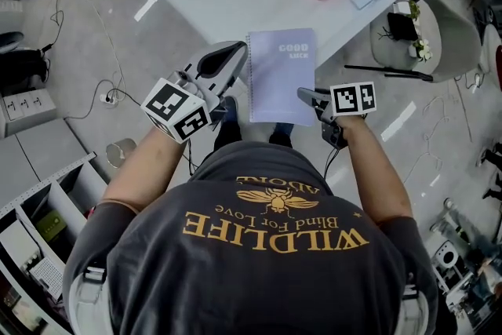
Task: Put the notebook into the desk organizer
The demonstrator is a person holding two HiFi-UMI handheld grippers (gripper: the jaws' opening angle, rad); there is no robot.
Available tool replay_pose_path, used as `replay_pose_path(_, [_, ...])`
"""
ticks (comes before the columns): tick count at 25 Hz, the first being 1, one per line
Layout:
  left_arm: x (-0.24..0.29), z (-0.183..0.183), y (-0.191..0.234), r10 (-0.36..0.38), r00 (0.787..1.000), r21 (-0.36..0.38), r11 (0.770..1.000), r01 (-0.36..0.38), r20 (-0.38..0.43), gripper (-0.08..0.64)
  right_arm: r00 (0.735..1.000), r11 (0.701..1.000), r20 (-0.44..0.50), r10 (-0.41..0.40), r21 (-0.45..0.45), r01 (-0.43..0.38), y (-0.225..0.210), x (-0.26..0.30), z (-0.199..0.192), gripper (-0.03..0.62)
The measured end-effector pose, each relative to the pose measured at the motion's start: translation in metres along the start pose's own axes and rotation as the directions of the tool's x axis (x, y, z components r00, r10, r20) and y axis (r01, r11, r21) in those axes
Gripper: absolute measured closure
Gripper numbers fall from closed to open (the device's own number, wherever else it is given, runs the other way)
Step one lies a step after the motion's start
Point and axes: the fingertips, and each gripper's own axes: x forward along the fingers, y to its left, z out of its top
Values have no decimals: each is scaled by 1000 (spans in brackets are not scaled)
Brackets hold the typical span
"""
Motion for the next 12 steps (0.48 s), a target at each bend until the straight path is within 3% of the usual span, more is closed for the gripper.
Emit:
replay_pose_path(5, [9, 15, -11, -8, 1000, 22, 1000, 8, 17, 563, 995, 993, 33, 98, -61, -96, 33, -27, 15, 561])
replay_pose_path(12, [36, 53, -38, 0, 998, 73, 997, -5, 68, 563, 980, 979, 129, 149, -156, -128, 62, -102, 58, 561])
